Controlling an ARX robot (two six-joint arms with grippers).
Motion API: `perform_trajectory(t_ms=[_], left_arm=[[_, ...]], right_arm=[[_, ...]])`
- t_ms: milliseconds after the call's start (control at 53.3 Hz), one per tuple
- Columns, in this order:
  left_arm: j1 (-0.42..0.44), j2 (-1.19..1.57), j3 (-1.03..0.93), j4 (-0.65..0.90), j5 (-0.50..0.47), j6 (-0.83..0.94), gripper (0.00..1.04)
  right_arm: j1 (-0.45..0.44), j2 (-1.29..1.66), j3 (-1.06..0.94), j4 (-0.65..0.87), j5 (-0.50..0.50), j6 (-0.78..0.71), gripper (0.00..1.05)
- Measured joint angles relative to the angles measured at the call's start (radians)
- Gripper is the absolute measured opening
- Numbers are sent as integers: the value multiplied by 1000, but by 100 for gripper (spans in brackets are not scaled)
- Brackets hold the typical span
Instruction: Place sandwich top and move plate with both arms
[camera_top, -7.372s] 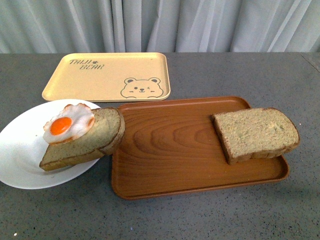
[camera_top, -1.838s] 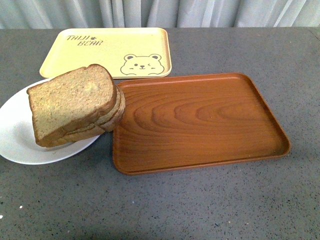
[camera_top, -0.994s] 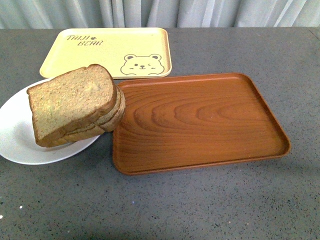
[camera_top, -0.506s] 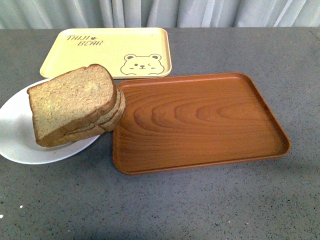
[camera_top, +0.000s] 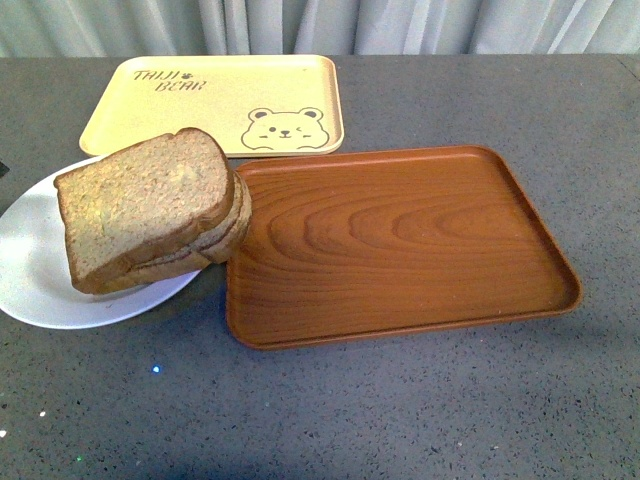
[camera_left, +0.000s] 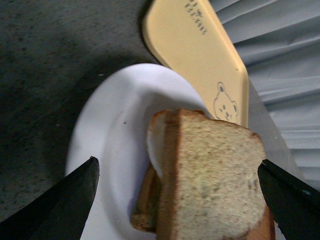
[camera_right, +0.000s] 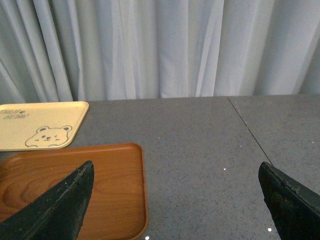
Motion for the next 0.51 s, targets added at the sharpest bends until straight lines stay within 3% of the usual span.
perform_trajectory(t_ms=[263, 506], left_arm=[[67, 185, 37, 84, -43, -90, 96], [39, 236, 50, 110, -71, -123, 96]], right_arm=[[0, 0, 0, 0, 0, 0, 96], [0, 0, 0, 0, 0, 0, 96]])
